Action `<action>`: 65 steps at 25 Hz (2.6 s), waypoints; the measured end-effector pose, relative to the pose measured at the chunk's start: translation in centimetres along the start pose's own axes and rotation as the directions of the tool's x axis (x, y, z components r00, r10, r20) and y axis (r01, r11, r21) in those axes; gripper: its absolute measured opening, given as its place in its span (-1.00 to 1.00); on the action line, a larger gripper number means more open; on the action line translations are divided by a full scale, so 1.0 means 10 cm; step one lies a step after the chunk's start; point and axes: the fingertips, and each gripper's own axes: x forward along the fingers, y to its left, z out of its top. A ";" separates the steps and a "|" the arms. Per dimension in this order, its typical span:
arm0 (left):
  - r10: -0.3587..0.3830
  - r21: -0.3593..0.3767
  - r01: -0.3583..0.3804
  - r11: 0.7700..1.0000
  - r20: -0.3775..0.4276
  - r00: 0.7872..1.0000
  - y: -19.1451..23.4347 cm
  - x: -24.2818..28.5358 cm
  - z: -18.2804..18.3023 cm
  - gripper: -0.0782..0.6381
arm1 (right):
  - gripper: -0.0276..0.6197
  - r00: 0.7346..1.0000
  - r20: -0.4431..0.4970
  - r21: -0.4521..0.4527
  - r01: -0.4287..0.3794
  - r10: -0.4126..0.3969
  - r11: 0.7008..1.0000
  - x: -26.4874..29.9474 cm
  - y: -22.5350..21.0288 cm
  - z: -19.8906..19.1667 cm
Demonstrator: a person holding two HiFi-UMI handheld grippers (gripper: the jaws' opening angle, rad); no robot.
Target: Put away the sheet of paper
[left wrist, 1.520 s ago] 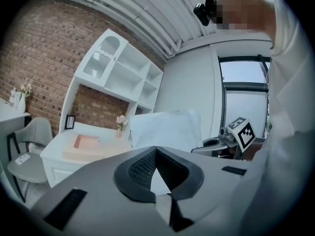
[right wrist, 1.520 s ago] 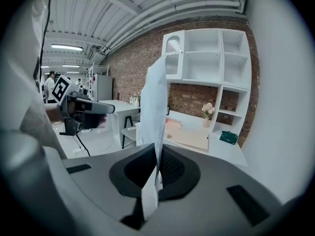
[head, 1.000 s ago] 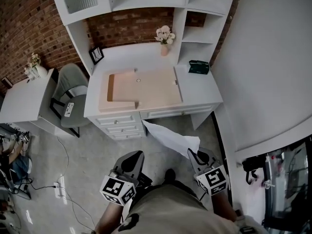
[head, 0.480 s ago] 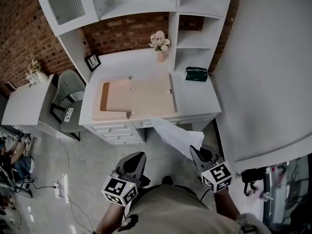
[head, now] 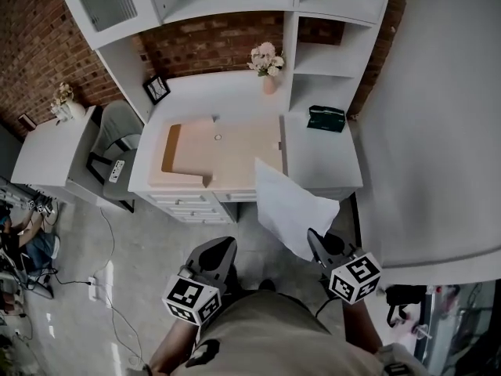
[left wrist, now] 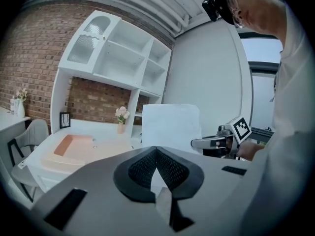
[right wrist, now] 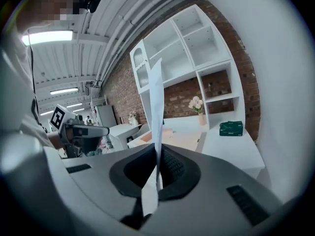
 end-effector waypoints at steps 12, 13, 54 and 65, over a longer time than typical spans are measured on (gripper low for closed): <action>-0.100 0.045 0.099 0.994 0.008 0.995 0.29 0.37 0.16 -0.74 | -0.83 0.998 -0.010 0.041 0.055 -0.054 0.998 0.27 -0.08 0.08; -0.106 0.045 0.105 0.993 0.012 0.994 0.34 0.39 0.19 -0.74 | -0.83 0.998 -0.018 0.038 0.063 -0.062 0.997 0.32 -0.08 0.10; -0.020 -0.194 0.027 0.981 0.036 0.999 2.86 0.50 0.28 -0.74 | -0.83 0.978 -0.160 0.185 0.163 -0.134 0.969 2.28 -0.18 0.95; 0.110 -0.208 -0.102 0.973 0.029 0.993 2.79 0.90 0.48 -0.73 | -0.83 0.954 -0.295 0.203 0.121 -0.057 0.972 2.53 -1.06 0.73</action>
